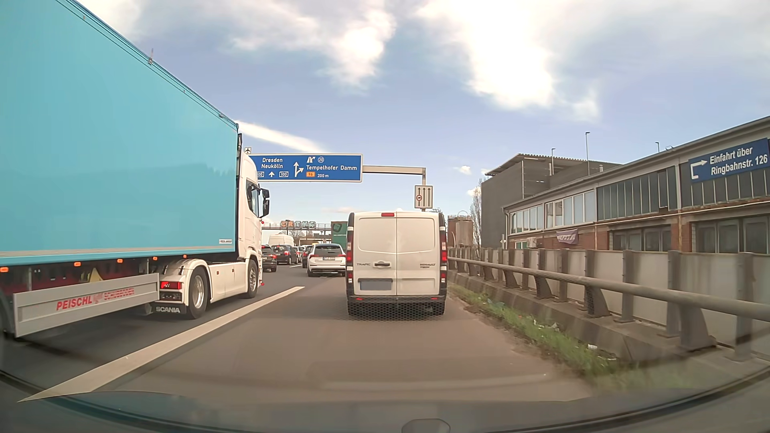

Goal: Follow the waypoints while adhering to traffic rules and regulations

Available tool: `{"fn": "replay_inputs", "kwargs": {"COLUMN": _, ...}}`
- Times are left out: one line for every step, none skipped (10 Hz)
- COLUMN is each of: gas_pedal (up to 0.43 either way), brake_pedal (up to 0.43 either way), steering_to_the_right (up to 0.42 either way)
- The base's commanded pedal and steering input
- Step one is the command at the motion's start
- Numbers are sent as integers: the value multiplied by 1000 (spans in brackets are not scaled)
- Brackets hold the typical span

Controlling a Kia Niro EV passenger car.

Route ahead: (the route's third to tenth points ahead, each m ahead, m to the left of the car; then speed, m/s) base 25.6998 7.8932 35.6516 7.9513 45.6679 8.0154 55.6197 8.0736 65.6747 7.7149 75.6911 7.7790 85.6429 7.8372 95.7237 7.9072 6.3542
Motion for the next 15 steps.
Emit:
{"fn": "replay_inputs", "kwargs": {"gas_pedal": 130, "brake_pedal": 0, "steering_to_the_right": 4}}
{"fn": "replay_inputs", "kwargs": {"gas_pedal": 118, "brake_pedal": 0, "steering_to_the_right": 4}}
{"fn": "replay_inputs", "kwargs": {"gas_pedal": 110, "brake_pedal": 0, "steering_to_the_right": 3}}
{"fn": "replay_inputs", "kwargs": {"gas_pedal": 87, "brake_pedal": 0, "steering_to_the_right": 3}}
{"fn": "replay_inputs", "kwargs": {"gas_pedal": 67, "brake_pedal": 0, "steering_to_the_right": 2}}
{"fn": "replay_inputs", "kwargs": {"gas_pedal": 0, "brake_pedal": 0, "steering_to_the_right": 2}}
{"fn": "replay_inputs", "kwargs": {"gas_pedal": 0, "brake_pedal": 0, "steering_to_the_right": 2}}
{"fn": "replay_inputs", "kwargs": {"gas_pedal": 0, "brake_pedal": 0, "steering_to_the_right": 2}}
{"fn": "replay_inputs", "kwargs": {"gas_pedal": 0, "brake_pedal": 0, "steering_to_the_right": 2}}
{"fn": "replay_inputs", "kwargs": {"gas_pedal": 0, "brake_pedal": 0, "steering_to_the_right": 2}}
{"fn": "replay_inputs", "kwargs": {"gas_pedal": 0, "brake_pedal": 12, "steering_to_the_right": 1}}
{"fn": "replay_inputs", "kwargs": {"gas_pedal": 0, "brake_pedal": 30, "steering_to_the_right": 1}}
{"fn": "replay_inputs", "kwargs": {"gas_pedal": 0, "brake_pedal": 55, "steering_to_the_right": -1}}
{"fn": "replay_inputs", "kwargs": {"gas_pedal": 0, "brake_pedal": 79, "steering_to_the_right": -7}}
{"fn": "replay_inputs", "kwargs": {"gas_pedal": 0, "brake_pedal": 116, "steering_to_the_right": -10}}
